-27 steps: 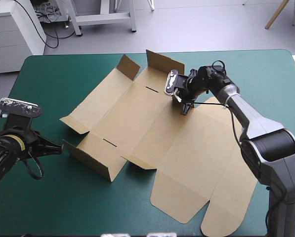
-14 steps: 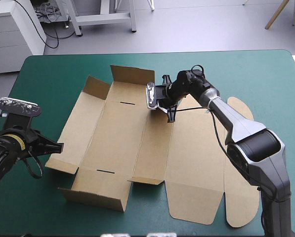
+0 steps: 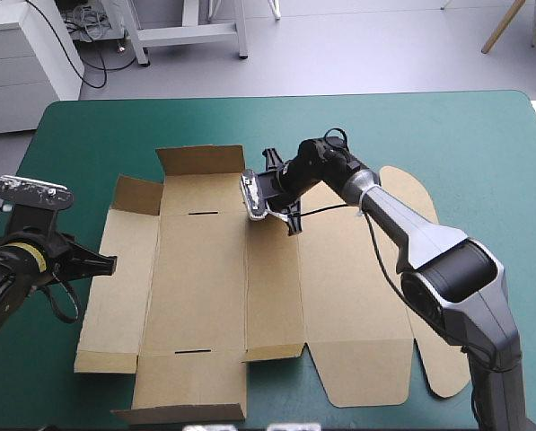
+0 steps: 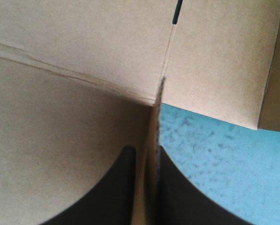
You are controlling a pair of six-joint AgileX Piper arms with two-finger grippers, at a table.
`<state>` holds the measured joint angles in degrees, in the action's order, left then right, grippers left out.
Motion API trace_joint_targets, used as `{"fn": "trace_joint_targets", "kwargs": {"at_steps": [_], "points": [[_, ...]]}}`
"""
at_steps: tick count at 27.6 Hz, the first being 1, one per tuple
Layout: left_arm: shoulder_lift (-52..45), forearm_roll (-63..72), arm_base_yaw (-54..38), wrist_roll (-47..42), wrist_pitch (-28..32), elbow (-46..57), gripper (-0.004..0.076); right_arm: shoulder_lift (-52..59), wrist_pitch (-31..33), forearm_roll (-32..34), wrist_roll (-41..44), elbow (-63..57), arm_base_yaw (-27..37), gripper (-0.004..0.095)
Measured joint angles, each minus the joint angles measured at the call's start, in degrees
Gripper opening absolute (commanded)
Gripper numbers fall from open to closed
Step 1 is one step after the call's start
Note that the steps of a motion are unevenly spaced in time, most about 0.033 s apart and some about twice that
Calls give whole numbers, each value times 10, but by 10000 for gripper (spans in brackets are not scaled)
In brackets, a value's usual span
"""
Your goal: Fold the box
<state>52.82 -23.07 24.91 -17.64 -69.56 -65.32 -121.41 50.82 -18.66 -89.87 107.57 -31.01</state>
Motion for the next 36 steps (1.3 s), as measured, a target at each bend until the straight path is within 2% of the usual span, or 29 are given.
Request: {"fn": "trace_joint_targets", "kwargs": {"at_steps": [1, 2, 3, 7, 13, 15, 18, 24, 29, 36], "points": [[0, 0, 0, -5, 1, 0, 2, 0, -1, 0, 2, 0, 0, 565], [0, 0, 0, -8, 1, 0, 2, 0, -1, 1, 7, 0, 0, 652], [0, 0, 0, -9, 1, 0, 2, 0, -4, 1, 16, 0, 0, 699], [0, -14, 0, -10, 1, 0, 3, 5, -20, 12, 101, 0, 0, 684], [0, -29, 0, -13, 1, 0, 2, 50, -19, 66, 218, 0, 0, 674], [0, -35, 0, -13, 1, 0, 1, 74, -12, 86, 269, 0, 0, 628], [0, -45, 0, -13, 1, 0, -4, 110, 3, 112, 335, 2, 0, 470], [0, -61, 0, -13, 2, 0, -4, 176, 26, 198, 485, 4, 0, -24], [0, -62, 0, -13, 2, 0, -4, 209, 63, 298, 646, 4, 4, -19], [0, -62, 0, -12, 2, 0, -4, 248, 149, 311, 781, 4, 70, -19]]}}
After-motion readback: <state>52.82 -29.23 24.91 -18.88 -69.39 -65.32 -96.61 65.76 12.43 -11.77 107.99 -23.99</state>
